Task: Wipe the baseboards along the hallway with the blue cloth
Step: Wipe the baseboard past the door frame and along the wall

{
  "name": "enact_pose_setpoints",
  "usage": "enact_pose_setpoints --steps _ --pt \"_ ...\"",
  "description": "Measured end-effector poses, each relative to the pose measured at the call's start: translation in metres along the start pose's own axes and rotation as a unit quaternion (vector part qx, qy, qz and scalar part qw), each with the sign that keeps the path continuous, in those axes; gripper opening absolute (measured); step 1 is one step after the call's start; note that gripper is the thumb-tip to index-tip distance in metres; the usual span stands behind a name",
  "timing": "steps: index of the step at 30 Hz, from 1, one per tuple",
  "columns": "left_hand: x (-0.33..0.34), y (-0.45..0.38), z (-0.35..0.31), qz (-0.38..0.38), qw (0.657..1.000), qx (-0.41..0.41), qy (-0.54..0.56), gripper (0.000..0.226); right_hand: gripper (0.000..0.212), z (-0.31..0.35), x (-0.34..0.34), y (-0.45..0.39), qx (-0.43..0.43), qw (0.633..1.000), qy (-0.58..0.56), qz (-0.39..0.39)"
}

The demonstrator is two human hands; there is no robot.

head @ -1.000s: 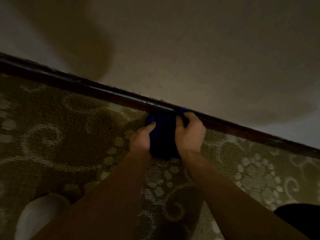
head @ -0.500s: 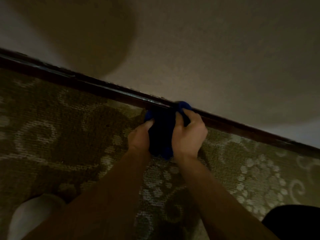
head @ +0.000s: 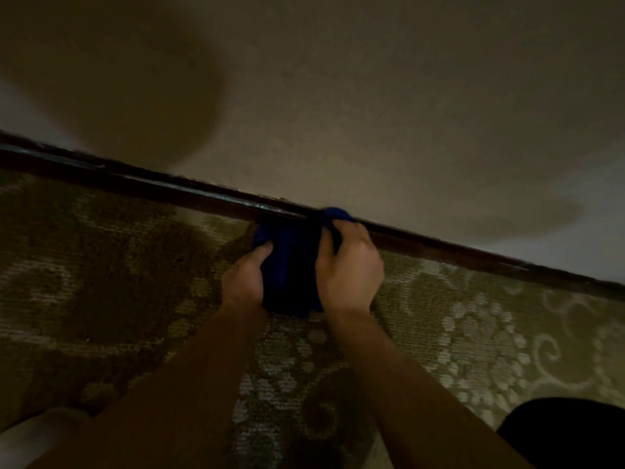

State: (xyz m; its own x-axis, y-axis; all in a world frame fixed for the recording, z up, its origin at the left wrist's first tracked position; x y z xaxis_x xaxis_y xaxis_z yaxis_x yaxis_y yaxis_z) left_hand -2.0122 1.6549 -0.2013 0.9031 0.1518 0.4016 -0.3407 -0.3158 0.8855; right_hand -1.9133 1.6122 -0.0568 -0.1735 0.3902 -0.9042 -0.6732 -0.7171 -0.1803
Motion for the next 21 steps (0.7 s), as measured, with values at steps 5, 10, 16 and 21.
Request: enact_pose_setpoints --steps 5,10,16,21 --pt "-0.004 0.002 0.000 0.017 0.999 -0.003 -0.028 0.080 0.027 -0.011 0.000 -0.001 0.147 0.987 -0.028 -0.052" --pt "0.000 0.011 -0.003 0.055 0.998 -0.015 0.021 0.058 0.017 0.041 0.022 0.005 0.000 0.999 -0.032 -0.005" --pt "-0.001 0.007 -0.002 0.024 0.999 -0.002 -0.026 0.079 0.031 -0.018 -0.012 -0.007 0.085 0.996 -0.014 0.002" --pt "-0.003 0.016 -0.005 0.026 0.999 0.024 -0.041 0.057 0.016 0.032 0.024 0.005 0.001 0.999 -0.041 -0.023"
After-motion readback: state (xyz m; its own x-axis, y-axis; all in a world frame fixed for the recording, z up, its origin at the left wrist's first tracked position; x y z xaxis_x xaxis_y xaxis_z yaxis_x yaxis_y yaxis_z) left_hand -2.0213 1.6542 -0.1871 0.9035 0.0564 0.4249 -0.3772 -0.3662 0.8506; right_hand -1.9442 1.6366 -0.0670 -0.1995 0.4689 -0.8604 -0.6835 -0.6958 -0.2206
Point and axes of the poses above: each hand's wrist, its own y-axis away from the middle knuckle, its own x-axis out of the palm, z = x × y, the point moved 3 cm from there along -y, towards the middle knuckle, and after that the axes turned 7 degrees about -x, right-handed, at the moved point
